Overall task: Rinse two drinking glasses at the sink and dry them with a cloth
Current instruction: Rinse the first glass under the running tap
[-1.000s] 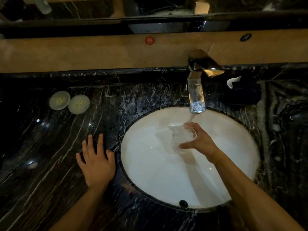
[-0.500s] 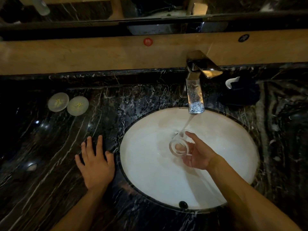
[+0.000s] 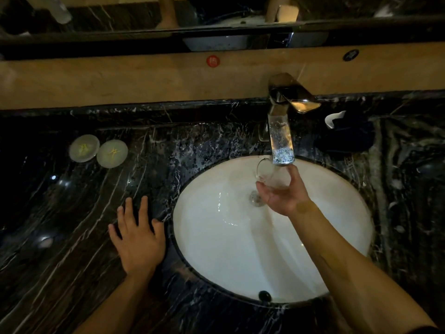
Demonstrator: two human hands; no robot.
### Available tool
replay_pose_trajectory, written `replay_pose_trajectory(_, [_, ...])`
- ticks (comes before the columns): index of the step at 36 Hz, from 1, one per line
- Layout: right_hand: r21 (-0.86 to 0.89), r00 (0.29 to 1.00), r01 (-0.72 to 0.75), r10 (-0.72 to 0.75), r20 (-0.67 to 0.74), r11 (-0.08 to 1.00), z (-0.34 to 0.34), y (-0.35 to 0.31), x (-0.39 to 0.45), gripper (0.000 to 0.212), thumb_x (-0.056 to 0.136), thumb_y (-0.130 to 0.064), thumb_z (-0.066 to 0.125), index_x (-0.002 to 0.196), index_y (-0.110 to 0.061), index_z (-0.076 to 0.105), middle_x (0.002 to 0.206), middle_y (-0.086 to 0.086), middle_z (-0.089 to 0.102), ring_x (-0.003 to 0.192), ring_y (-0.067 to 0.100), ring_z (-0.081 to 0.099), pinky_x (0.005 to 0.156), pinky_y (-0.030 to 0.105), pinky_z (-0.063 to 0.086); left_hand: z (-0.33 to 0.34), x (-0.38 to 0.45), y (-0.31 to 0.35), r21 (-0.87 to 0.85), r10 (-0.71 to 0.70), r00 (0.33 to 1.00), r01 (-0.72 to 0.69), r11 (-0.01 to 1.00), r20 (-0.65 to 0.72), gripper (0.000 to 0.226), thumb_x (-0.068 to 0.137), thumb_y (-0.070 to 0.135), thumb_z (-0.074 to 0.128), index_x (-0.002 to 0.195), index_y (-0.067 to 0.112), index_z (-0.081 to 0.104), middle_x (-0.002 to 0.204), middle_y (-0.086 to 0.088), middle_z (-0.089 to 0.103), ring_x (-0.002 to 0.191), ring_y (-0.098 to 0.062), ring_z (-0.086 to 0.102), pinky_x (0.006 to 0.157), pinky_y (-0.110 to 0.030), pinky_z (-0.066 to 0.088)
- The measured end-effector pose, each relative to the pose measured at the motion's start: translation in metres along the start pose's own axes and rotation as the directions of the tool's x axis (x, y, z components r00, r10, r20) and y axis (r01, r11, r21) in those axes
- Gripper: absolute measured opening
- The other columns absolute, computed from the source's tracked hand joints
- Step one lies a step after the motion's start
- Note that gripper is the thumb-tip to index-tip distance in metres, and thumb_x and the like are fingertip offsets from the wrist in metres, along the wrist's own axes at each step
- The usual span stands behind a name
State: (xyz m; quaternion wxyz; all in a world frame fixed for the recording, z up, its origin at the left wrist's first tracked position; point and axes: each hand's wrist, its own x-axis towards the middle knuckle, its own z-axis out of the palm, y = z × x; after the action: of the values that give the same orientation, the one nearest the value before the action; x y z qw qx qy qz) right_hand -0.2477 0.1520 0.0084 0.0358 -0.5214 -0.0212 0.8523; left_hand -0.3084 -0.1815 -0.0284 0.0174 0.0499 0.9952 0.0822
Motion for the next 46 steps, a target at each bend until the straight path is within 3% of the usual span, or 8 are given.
replay_pose_trajectory(8, [0.238, 0.998, -0.039, 0.049, -0.037, 0.97, -0.014, 0.004, 0.005, 0.076, 0.07, -0.052, 0.082, 0.119, 0.0, 0.056, 0.103, 0.017, 0.067, 0.088, 0.027, 0.069, 0.078, 0.033, 0.059, 0.0, 0.0, 0.0, -0.001, 0.005, 1.0, -0.005, 1.0, 0.001, 0.064, 0.092, 0.038, 0.032, 0.154, 0.022, 0.035, 0.161, -0.015, 0.028, 0.15, -0.033, 0.02, 0.118, -0.063, 0.014])
replay_pose_trajectory(16, [0.07, 0.982, -0.14, 0.129, 0.138, 0.988, -0.038, 0.011, 0.008, 0.06, 0.07, -0.051, 0.078, 0.104, -0.005, 0.064, 0.092, 0.012, 0.071, 0.082, 0.024, 0.071, 0.064, 0.038, 0.063, 0.001, 0.0, -0.001, -0.006, 0.007, 1.0, -0.007, 1.0, 0.004, 0.063, 0.092, 0.035, 0.036, 0.154, 0.023, 0.033, 0.162, -0.014, 0.026, 0.151, -0.032, 0.019, 0.118, -0.062, 0.013])
replay_pose_trajectory(23, [-0.243, 0.986, 0.006, 0.035, 0.165, 0.97, -0.024, 0.01, 0.008, 0.044, 0.08, -0.045, 0.069, 0.105, -0.009, 0.068, 0.105, 0.013, 0.069, 0.096, 0.028, 0.067, 0.091, 0.043, 0.056, 0.003, 0.0, -0.002, -0.008, 0.003, 1.0, -0.003, 1.0, 0.006, 0.063, 0.092, 0.035, 0.036, 0.154, 0.024, 0.033, 0.162, -0.014, 0.027, 0.151, -0.032, 0.019, 0.117, -0.063, 0.013])
replay_pose_trajectory(27, [-0.193, 0.992, 0.049, -0.025, 0.122, 0.98, -0.015, 0.009, 0.014, 0.048, 0.085, -0.036, 0.07, 0.124, -0.011, 0.061, 0.129, 0.015, 0.061, 0.107, 0.034, 0.063, 0.098, 0.053, 0.049, 0.002, 0.001, -0.002, 0.002, 0.001, 1.0, -0.001, 1.0, 0.013, 0.064, 0.092, 0.036, 0.035, 0.154, 0.024, 0.033, 0.162, -0.014, 0.027, 0.151, -0.032, 0.019, 0.117, -0.062, 0.013])
replay_pose_trajectory(30, [-0.056, 0.996, 0.033, -0.028, 0.09, 0.998, -0.008, 0.007, 0.011, 0.042, 0.087, -0.035, 0.072, 0.116, -0.008, 0.061, 0.12, 0.018, 0.064, 0.109, 0.036, 0.063, 0.104, 0.053, 0.046, 0.003, 0.001, -0.002, 0.008, 0.001, 1.0, -0.001, 1.0, 0.015, 0.064, 0.091, 0.036, 0.035, 0.154, 0.024, 0.033, 0.162, -0.015, 0.027, 0.15, -0.033, 0.02, 0.117, -0.062, 0.013])
replay_pose_trajectory(35, [0.241, 1.0, -0.013, 0.007, 0.027, 0.97, -0.001, 0.007, 0.012, 0.074, 0.074, -0.036, 0.085, 0.132, -0.01, 0.047, 0.13, 0.029, 0.058, 0.108, 0.044, 0.065, 0.072, 0.054, 0.059, 0.002, 0.001, -0.002, 0.012, -0.001, 1.0, 0.0, 1.0, 0.01, 0.064, 0.091, 0.036, 0.035, 0.154, 0.023, 0.033, 0.161, -0.015, 0.028, 0.15, -0.033, 0.02, 0.117, -0.063, 0.014])
replay_pose_trajectory(39, [0.398, 0.997, -0.076, 0.063, 0.044, 0.914, -0.001, 0.003, 0.012, 0.076, 0.073, -0.038, 0.084, 0.131, -0.004, 0.049, 0.111, 0.028, 0.067, 0.089, 0.04, 0.071, 0.072, 0.047, 0.061, 0.002, 0.001, -0.001, 0.009, 0.003, 1.0, -0.003, 1.0, 0.006, 0.064, 0.091, 0.036, 0.035, 0.154, 0.023, 0.034, 0.161, -0.015, 0.028, 0.15, -0.033, 0.02, 0.117, -0.063, 0.014])
replay_pose_trajectory(46, [0.296, 0.955, -0.244, 0.176, 0.238, 0.923, -0.025, -0.001, 0.015, 0.062, 0.078, -0.052, 0.075, 0.115, -0.003, 0.063, 0.107, 0.011, 0.067, 0.076, 0.028, 0.071, 0.05, 0.036, 0.059, 0.003, 0.001, -0.002, 0.014, -0.001, 1.0, 0.001, 1.0, 0.01, 0.064, 0.092, 0.037, 0.034, 0.154, 0.024, 0.033, 0.162, -0.014, 0.027, 0.15, -0.033, 0.02, 0.117, -0.063, 0.014])
